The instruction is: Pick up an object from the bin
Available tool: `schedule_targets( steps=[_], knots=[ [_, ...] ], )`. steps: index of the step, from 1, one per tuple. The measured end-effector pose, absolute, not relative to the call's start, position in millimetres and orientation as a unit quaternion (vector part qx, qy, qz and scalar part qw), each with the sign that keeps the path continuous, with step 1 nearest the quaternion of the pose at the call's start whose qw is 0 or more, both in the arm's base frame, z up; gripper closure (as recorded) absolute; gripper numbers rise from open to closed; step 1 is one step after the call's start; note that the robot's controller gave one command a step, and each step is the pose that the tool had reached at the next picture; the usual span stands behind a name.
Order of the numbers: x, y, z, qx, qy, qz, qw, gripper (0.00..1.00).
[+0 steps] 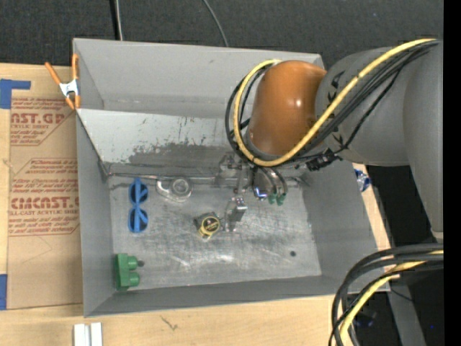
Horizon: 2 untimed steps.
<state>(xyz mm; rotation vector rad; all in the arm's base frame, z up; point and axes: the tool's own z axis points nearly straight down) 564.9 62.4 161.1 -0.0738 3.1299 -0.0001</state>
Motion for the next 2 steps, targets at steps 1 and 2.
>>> schedule_targets(
  steps=[1, 2],
  knots=[
    [546.2, 62.1, 79.4, -0.205, 0.979, 0.001, 0.001, 0.0],
    [595.3, 63.6, 87.3, -0.243, 0.97, 0.0, 0.003, 0.0]
  ],
)
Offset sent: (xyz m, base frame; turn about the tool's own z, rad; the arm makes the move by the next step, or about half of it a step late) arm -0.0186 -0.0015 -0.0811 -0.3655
